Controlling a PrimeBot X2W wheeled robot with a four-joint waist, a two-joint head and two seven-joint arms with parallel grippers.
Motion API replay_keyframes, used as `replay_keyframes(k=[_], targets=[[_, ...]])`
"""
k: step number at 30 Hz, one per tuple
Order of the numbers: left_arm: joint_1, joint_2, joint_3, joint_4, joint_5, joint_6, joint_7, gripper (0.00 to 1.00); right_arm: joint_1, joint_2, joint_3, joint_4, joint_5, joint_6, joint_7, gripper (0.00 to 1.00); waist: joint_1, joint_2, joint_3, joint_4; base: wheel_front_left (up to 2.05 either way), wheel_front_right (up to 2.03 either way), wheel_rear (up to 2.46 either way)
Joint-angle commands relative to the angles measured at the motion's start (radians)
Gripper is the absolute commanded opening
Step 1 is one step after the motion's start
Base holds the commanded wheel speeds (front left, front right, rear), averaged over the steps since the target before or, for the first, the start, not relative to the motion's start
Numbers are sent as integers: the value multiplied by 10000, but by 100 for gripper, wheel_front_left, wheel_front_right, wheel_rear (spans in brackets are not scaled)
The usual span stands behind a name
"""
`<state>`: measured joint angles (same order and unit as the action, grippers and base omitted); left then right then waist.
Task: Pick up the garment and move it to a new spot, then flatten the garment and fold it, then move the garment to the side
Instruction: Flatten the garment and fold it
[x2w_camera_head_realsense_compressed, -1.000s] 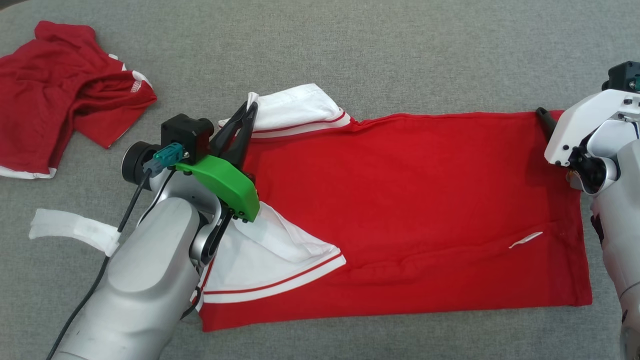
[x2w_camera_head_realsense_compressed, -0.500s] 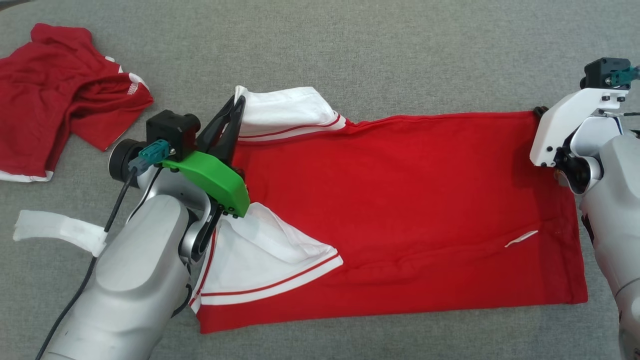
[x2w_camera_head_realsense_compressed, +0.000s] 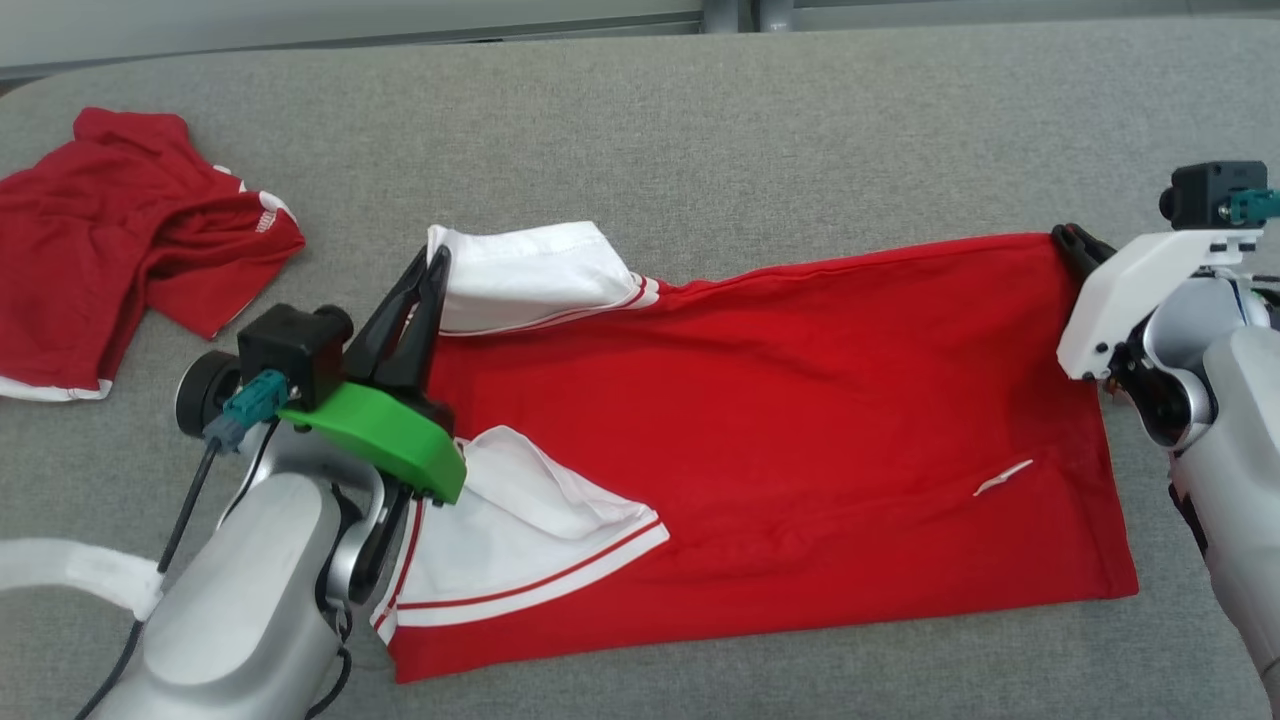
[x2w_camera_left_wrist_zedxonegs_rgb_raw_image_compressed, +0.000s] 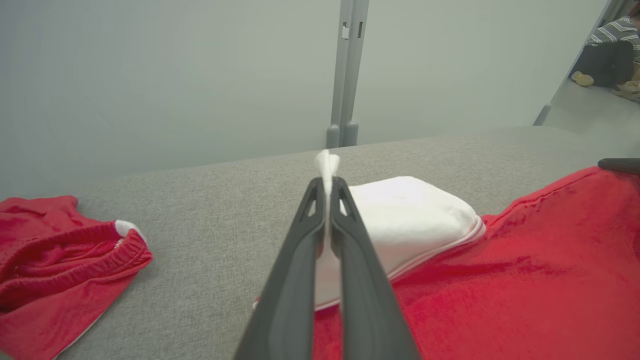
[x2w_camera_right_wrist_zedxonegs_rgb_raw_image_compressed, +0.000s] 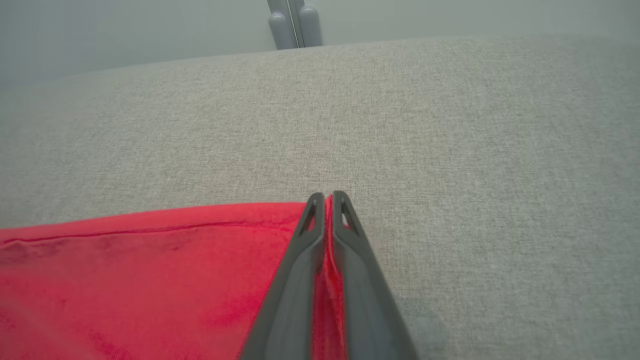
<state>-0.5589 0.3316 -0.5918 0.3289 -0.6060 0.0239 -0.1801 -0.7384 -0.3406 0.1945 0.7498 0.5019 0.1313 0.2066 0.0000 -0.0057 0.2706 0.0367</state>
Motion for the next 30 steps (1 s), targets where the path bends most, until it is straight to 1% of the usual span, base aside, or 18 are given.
replay_keyframes(k=[1,6,8,12,16,18,19,22,23,27,30], targets=[[381,205,4,-343,30,166,30,0,464,-143,11,-378,238,-10,-105,0,0,57,-245,-86,0,0,0],[1555,714,-17,-1848,28,680,260,0,1944,-365,-215,-2007,797,-10,-327,0,0,57,-626,-193,0,0,0],[2104,946,21,-2514,-18,919,340,0,2563,-331,-438,-2697,889,-10,-392,0,0,57,-770,-248,0,0,0],[3248,1321,167,-3730,-124,1497,411,0,3804,-169,-955,-4026,881,-8,-379,0,0,57,-992,-295,0,0,0],[4345,1409,181,-4523,-397,1973,438,0,5067,216,-1512,-5265,679,-7,-266,0,0,57,-1183,-305,0,0,0],[4770,1393,149,-4623,-476,2132,381,0,5647,511,-1794,-5785,522,-5,-223,0,0,57,-1252,-309,0,0,0],[4770,1393,149,-4623,-476,2132,381,0,5647,511,-1794,-5785,522,-5,-223,0,0,57,-1252,-309,0,0,0],[5298,1272,82,-4514,-599,2294,254,0,6388,1007,-2152,-6331,355,-5,-95,0,0,57,-1314,-330,0,0,0],[5399,1308,19,-4422,-491,2337,231,0,6578,1129,-2273,-6442,282,-5,-82,0,0,57,-1333,-337,0,0,0],[5729,1057,-74,-4042,-681,2348,86,0,7031,1593,-2551,-6591,54,-5,-69,0,0,57,-1384,-373,0,0,0],[5773,921,-59,-3585,-843,2279,-5,0,7081,1748,-2636,-6342,-37,-5,-219,0,0,57,-1396,-409,0,0,0]])
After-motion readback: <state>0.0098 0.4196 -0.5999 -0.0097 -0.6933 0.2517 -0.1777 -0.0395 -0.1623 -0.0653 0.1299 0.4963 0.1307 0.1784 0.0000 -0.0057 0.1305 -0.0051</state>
